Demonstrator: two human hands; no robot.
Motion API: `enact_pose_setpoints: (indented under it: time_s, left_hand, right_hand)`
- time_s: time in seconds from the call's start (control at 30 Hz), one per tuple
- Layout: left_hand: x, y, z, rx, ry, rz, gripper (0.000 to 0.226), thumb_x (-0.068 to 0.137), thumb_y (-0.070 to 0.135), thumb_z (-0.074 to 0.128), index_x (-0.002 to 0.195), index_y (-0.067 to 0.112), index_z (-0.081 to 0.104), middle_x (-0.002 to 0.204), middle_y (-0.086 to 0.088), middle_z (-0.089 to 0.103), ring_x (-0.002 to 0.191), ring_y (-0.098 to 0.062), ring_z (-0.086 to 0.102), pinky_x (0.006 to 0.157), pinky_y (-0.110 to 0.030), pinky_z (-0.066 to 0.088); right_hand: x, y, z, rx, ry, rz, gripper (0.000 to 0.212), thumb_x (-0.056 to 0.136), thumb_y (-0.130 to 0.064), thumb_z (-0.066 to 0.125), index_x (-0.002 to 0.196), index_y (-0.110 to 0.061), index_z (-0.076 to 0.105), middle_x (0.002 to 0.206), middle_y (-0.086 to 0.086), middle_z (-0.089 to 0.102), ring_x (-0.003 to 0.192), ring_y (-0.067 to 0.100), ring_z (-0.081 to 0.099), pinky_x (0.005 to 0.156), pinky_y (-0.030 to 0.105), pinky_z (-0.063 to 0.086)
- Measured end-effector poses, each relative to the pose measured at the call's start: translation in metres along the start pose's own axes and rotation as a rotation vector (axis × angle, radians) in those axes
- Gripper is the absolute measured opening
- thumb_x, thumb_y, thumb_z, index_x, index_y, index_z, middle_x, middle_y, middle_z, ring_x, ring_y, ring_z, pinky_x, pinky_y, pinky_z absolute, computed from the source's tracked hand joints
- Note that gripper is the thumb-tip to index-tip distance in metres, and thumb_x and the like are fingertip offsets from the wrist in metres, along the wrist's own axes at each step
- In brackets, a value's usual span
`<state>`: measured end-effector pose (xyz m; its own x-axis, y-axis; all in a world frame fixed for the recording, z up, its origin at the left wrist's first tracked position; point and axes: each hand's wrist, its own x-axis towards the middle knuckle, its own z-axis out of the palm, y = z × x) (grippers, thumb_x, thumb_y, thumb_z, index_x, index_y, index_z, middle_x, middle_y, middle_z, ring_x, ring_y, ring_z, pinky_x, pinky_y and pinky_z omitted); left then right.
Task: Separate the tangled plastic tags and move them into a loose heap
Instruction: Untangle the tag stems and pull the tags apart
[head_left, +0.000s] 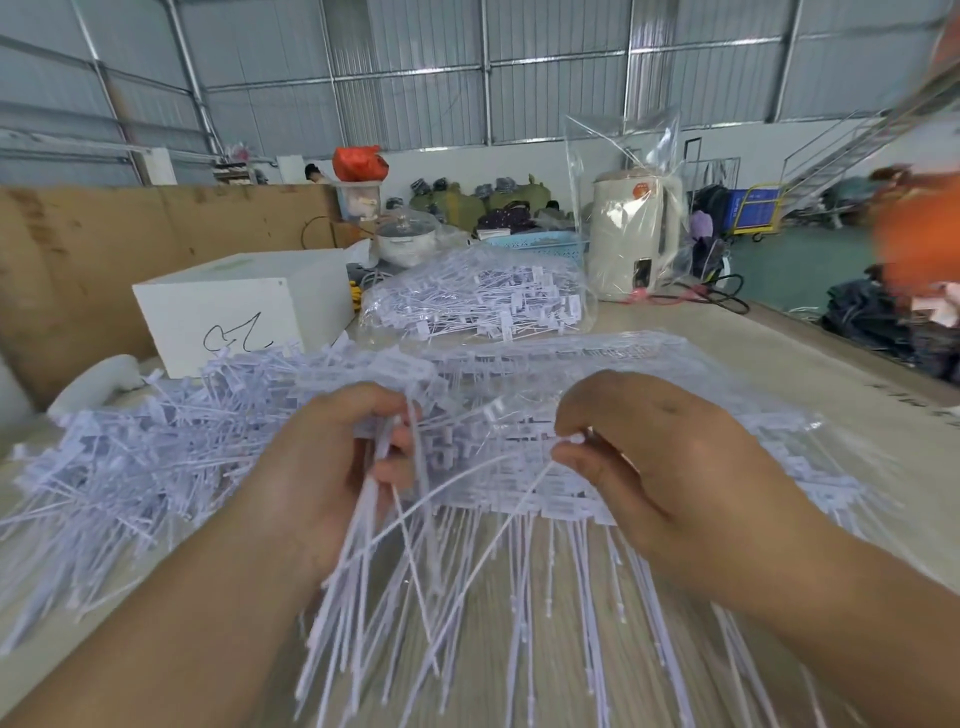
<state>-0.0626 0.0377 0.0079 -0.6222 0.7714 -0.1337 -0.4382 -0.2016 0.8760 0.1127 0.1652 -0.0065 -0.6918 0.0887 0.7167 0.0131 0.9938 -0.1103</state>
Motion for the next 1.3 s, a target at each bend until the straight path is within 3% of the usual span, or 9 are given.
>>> enact_pose_setpoints:
  time_s: [0.17,0.33,0.5,0.6,0.7,0.83,0.93,1.07,1.3]
  left_hand:
    - [-0.006,-0.03,0.02,0.29,-0.171,0.069,0.022,0.059,0.018,0.077,0.072,0.009,0.061,0.055,-0.004,0.051,0.041,-0.012,0.045,0.039,-0.019,0.034]
    - [-0.007,-0.037,0.019,0.387,-0.269,0.167,0.044,0.061,0.009,0.072,0.105,0.007,0.068,0.09,-0.011,0.072,0.086,-0.034,0.066,0.081,-0.045,0.05]
    - [-0.013,-0.039,0.023,0.546,-0.364,0.256,0.044,0.059,-0.004,0.073,0.098,0.011,0.061,0.08,-0.004,0.059,0.068,-0.013,0.062,0.058,-0.028,0.053]
    - [-0.01,-0.039,0.022,0.525,-0.288,0.336,0.037,0.062,0.001,0.074,0.093,0.019,0.064,0.075,-0.002,0.065,0.056,-0.008,0.06,0.043,-0.022,0.045]
    - [0.0,-0.025,0.01,0.475,-0.121,0.412,0.03,0.07,0.004,0.077,0.092,0.02,0.064,0.07,0.002,0.067,0.05,-0.006,0.056,0.037,-0.02,0.037]
    - [0.023,0.003,-0.023,0.734,0.181,0.572,0.036,0.086,0.009,0.067,0.083,0.043,0.059,0.054,0.016,0.058,0.043,-0.006,0.05,0.038,-0.027,0.036]
    - [0.038,0.006,-0.043,1.066,0.311,0.638,0.029,0.09,0.02,0.061,0.106,0.041,0.05,0.07,0.008,0.062,0.06,-0.019,0.059,0.051,-0.03,0.04]
    - [0.05,-0.007,-0.045,1.555,0.427,0.726,0.051,0.089,0.022,0.057,0.136,0.022,0.037,0.097,-0.012,0.06,0.092,-0.036,0.055,0.069,-0.04,0.044]
    - [0.062,-0.033,-0.041,1.887,0.479,0.787,0.075,0.084,0.067,0.046,0.145,0.024,0.032,0.148,-0.013,0.031,0.133,-0.036,0.024,0.104,-0.051,0.024]
  right_hand:
    - [0.0,-0.001,0.005,0.016,0.039,-0.012,0.009,0.093,-0.012,0.056,0.093,-0.008,0.064,0.088,-0.012,0.045,0.077,0.001,0.037,0.07,0.01,0.031]
    - [0.002,0.0,0.01,0.014,0.052,-0.006,0.01,0.092,-0.011,0.056,0.093,-0.005,0.064,0.086,-0.004,0.054,0.078,0.002,0.038,0.071,0.012,0.032]
    - [0.005,-0.003,0.014,0.084,0.138,0.005,0.005,0.09,-0.007,0.059,0.093,-0.007,0.063,0.084,-0.006,0.054,0.075,0.003,0.042,0.07,0.01,0.035]
    - [0.003,-0.004,0.017,0.2,0.17,0.092,0.02,0.092,-0.019,0.061,0.111,-0.014,0.06,0.097,-0.009,0.061,0.081,0.001,0.053,0.076,0.01,0.043]
    - [0.0,-0.001,0.018,0.387,0.104,0.263,0.048,0.094,-0.051,0.053,0.136,-0.035,0.037,0.119,-0.024,0.051,0.104,0.001,0.056,0.08,0.015,0.049]
    - [-0.004,0.011,0.023,0.153,-0.278,0.331,0.058,0.09,-0.059,0.047,0.142,-0.037,0.033,0.13,-0.019,0.048,0.113,-0.009,0.043,0.096,0.021,0.04]
    - [-0.005,0.017,0.031,0.009,-0.5,0.301,0.052,0.096,-0.049,0.049,0.141,-0.025,0.04,0.139,-0.01,0.043,0.128,0.008,0.037,0.104,0.027,0.035]
    - [-0.006,0.014,0.035,0.014,-0.584,0.348,0.05,0.097,-0.05,0.048,0.138,-0.021,0.043,0.143,-0.005,0.04,0.133,0.013,0.031,0.108,0.032,0.034]
    - [-0.008,0.015,0.033,-0.048,-0.663,0.417,0.046,0.094,-0.047,0.051,0.126,-0.014,0.052,0.127,0.001,0.053,0.115,0.02,0.052,0.097,0.042,0.046]
